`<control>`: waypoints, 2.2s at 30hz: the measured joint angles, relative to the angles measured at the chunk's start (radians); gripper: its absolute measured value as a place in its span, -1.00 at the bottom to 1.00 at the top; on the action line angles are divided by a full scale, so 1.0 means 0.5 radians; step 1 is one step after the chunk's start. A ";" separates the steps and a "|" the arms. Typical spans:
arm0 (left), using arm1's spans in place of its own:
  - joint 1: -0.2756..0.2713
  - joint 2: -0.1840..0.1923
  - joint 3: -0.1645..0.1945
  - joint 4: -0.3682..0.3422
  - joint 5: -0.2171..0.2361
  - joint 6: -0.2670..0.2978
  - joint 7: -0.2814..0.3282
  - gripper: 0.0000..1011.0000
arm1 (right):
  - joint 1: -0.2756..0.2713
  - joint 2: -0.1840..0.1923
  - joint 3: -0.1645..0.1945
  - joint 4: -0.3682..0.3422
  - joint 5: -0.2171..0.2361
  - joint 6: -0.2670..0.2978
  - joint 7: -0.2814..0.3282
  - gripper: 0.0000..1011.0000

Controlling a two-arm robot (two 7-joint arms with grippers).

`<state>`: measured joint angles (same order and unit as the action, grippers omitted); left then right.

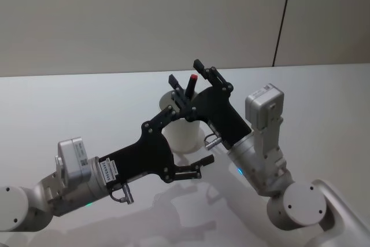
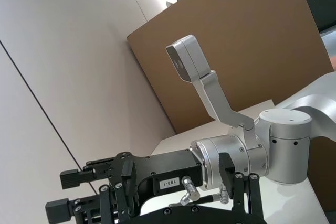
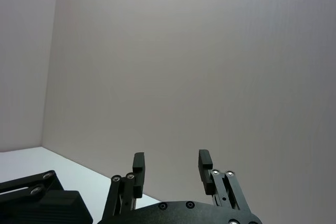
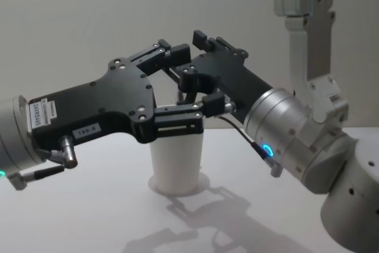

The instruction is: Place the pen into the pen holder.

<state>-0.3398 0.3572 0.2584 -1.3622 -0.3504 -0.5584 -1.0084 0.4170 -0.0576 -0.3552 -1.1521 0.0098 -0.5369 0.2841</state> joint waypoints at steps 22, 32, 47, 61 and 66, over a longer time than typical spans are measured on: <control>0.000 0.000 0.000 0.000 0.000 0.000 0.000 0.99 | 0.011 -0.006 -0.003 0.011 0.012 -0.023 0.005 0.98; 0.000 0.000 0.000 0.000 0.000 0.000 0.000 0.99 | 0.004 -0.002 -0.002 0.000 0.011 -0.021 -0.003 0.98; 0.000 0.000 0.000 0.000 0.000 0.000 0.000 0.99 | -0.105 0.046 0.002 -0.182 -0.060 0.053 -0.144 0.98; 0.000 0.000 0.000 0.000 0.000 0.000 0.000 0.99 | -0.243 0.120 0.022 -0.420 -0.104 0.136 -0.285 0.98; 0.000 0.000 0.000 0.000 0.000 0.000 0.000 0.99 | -0.304 0.157 0.035 -0.524 -0.110 0.163 -0.336 0.98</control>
<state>-0.3398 0.3573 0.2584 -1.3622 -0.3503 -0.5584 -1.0085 0.2648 0.0209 -0.3378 -1.4139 -0.0450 -0.4555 0.1159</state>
